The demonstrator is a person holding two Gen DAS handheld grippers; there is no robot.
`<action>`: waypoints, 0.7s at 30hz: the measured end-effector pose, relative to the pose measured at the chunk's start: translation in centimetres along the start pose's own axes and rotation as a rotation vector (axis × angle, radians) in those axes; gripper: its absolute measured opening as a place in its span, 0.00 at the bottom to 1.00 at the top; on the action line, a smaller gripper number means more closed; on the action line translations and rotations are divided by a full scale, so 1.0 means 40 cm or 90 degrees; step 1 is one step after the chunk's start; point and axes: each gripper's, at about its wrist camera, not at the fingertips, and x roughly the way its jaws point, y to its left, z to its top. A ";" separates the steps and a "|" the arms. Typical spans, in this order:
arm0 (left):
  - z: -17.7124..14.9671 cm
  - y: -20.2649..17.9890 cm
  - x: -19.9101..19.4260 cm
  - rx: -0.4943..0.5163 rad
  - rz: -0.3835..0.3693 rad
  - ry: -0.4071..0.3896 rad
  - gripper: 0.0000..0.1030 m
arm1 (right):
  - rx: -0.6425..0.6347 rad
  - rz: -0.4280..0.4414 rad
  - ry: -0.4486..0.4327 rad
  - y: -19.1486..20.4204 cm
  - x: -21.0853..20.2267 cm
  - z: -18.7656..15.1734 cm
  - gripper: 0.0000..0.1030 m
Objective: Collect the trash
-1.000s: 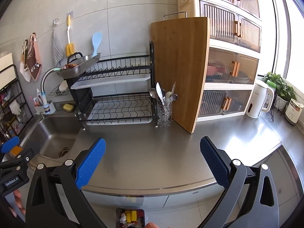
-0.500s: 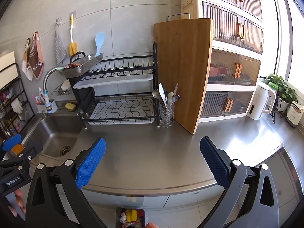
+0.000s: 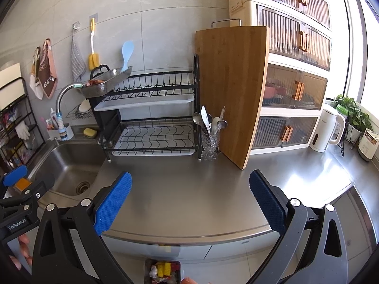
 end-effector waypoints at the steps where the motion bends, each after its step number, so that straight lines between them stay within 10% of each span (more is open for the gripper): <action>1: 0.000 0.001 0.000 -0.002 -0.002 0.001 0.92 | 0.000 -0.001 -0.001 0.001 -0.002 -0.002 0.97; 21: -0.012 -0.015 0.005 0.010 -0.013 0.016 0.92 | 0.001 0.003 0.005 0.003 0.004 -0.006 0.97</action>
